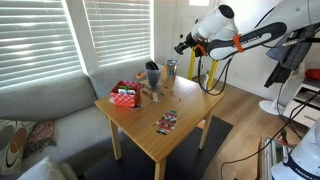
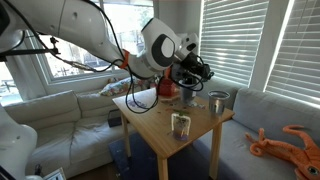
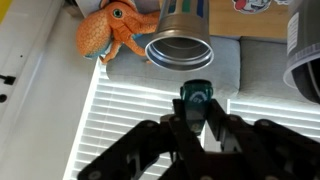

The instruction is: Pick up the small toy car and put it in the silver cup

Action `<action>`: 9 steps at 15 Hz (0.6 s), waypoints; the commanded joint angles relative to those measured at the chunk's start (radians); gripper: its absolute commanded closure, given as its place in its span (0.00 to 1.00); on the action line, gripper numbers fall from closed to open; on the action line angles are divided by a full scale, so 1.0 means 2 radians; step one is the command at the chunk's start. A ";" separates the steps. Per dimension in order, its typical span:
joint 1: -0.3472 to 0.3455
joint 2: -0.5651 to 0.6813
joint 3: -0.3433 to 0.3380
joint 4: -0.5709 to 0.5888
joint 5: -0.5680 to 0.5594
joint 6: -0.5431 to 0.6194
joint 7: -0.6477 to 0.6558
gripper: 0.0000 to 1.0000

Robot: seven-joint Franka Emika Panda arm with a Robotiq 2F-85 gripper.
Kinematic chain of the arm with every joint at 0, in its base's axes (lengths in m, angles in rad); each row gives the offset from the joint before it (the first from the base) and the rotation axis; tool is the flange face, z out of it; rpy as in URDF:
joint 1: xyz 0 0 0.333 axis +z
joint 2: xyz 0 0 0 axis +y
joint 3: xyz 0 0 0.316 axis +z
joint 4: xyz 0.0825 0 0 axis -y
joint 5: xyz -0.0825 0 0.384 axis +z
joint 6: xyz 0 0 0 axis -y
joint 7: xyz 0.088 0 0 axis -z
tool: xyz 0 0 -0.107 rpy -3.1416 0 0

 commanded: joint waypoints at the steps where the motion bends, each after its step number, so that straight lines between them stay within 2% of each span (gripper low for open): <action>1: 0.005 0.049 0.003 0.052 -0.003 -0.021 0.053 0.93; 5: 0.011 0.077 -0.005 0.082 -0.018 -0.062 0.112 0.93; 9: 0.012 0.103 -0.004 0.102 -0.019 -0.075 0.127 0.93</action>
